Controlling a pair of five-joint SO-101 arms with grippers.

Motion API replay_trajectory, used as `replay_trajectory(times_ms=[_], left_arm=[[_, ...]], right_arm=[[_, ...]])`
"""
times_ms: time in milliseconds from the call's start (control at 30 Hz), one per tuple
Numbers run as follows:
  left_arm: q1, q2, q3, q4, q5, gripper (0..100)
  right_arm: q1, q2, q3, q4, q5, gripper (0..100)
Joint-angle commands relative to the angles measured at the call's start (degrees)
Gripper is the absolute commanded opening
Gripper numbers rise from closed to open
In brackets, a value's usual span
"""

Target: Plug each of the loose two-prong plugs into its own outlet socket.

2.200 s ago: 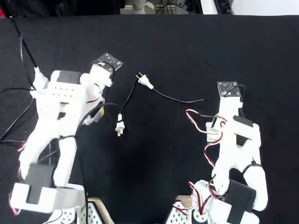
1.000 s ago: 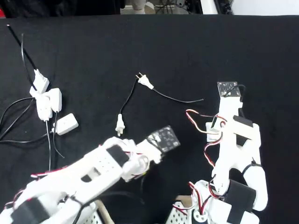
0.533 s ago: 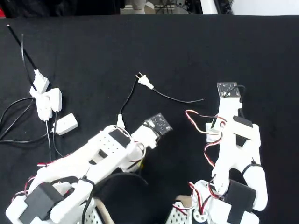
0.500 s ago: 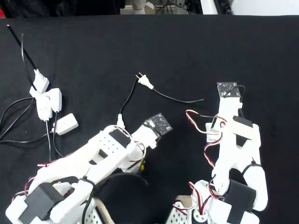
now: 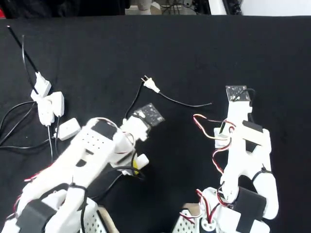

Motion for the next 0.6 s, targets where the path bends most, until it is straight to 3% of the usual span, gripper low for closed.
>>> replay_trajectory(times_ms=[0, 400, 567], left_arm=[[-2.07, -3.6, -1.36, 0.26, -2.11, 34], [-5.23, -4.13, 9.01, -16.0, -1.93, 34], [-8.4, -4.13, 10.59, -20.84, 3.08, 34]], right_arm=[[-1.14, -0.13, 0.04, -0.7, 1.58, 2.8], [-1.14, -0.22, 0.04, -0.62, 1.76, 2.8], [-1.14, -0.31, 0.13, -0.62, 1.76, 2.8]])
